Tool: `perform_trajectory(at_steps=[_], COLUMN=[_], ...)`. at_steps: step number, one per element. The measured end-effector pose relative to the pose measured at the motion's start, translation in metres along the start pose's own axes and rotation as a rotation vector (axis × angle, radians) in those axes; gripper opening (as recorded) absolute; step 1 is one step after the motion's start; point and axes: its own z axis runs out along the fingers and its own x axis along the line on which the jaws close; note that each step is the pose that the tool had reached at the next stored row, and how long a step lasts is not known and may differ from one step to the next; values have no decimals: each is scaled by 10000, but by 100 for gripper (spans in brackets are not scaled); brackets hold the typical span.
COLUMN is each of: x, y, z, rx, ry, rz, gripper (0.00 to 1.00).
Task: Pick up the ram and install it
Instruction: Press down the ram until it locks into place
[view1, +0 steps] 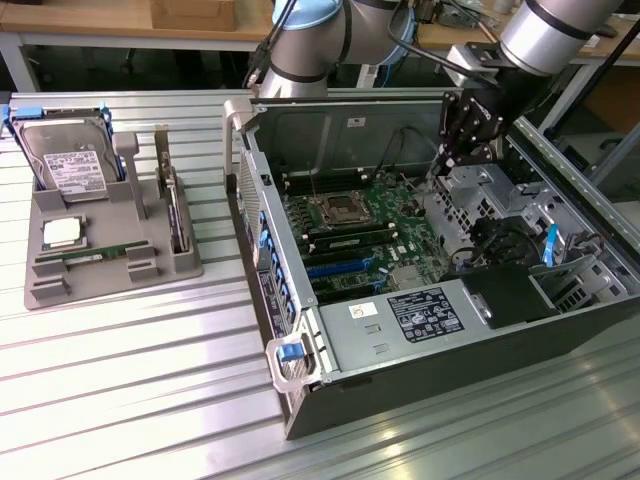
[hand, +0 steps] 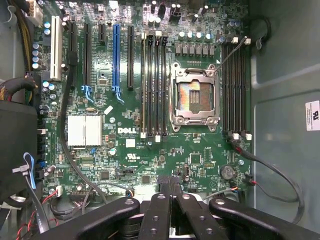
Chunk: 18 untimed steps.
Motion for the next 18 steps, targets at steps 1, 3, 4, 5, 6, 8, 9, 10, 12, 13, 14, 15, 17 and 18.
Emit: perform_trajectory(at_steps=[1, 3, 4, 5, 6, 8, 9, 10, 12, 13, 14, 15, 17, 18], x=[0, 0, 0, 0, -1, -1, -1, -1, -1, -1, -1, 0, 1, 2], y=[0, 0, 0, 1, 1, 1, 1, 1, 1, 1, 1, 1, 0, -1], z=[-1, -3, -4, -5, -6, -8, -9, -10, -9, -8, -6, -5, 9, 13], rx=[0, 0, 0, 0, 0, 0, 0, 0, 20, 61, 95, 122, 182, 205], ry=[0, 0, 1, 0, 0, 0, 0, 1, -10, -31, -44, -48, 117, 179], rz=[0, 0, 0, 0, 0, 0, 0, 0, 183, 536, 832, 1067, 1513, 1690], gripper=[10, 10, 10, 10, 10, 10, 10, 10, 10, 10, 10, 10, 10, 10])
